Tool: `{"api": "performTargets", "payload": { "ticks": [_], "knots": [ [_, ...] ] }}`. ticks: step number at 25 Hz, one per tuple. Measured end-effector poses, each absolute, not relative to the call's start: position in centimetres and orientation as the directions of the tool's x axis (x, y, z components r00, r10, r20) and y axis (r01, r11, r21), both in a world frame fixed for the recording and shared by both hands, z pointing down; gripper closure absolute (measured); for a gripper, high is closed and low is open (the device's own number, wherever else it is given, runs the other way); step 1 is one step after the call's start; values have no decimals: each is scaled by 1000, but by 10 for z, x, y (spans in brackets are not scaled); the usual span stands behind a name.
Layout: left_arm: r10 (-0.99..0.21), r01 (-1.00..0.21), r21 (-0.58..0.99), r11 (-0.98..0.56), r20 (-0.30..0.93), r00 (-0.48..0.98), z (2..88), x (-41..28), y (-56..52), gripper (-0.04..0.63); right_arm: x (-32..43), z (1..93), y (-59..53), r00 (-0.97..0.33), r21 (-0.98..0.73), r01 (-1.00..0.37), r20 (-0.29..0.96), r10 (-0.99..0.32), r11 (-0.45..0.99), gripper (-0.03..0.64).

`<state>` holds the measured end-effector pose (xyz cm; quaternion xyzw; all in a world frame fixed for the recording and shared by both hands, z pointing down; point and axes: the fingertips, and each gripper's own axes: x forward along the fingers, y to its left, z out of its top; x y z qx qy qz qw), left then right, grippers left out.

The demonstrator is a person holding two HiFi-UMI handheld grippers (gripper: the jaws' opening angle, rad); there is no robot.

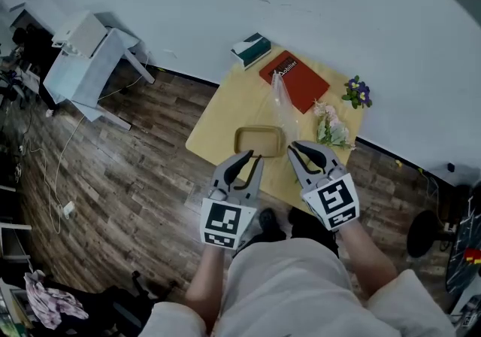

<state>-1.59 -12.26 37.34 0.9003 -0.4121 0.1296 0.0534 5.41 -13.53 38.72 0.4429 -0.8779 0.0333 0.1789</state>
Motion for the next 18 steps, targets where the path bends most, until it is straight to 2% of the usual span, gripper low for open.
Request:
{"api": "performTargets", "payload": {
  "ticks": [18],
  "knots": [
    [-737,-765,48,-642,236,633,362,-20,-119,557,76,354,-123,-537,-4,-832,256,-804,555,578]
  ]
}}
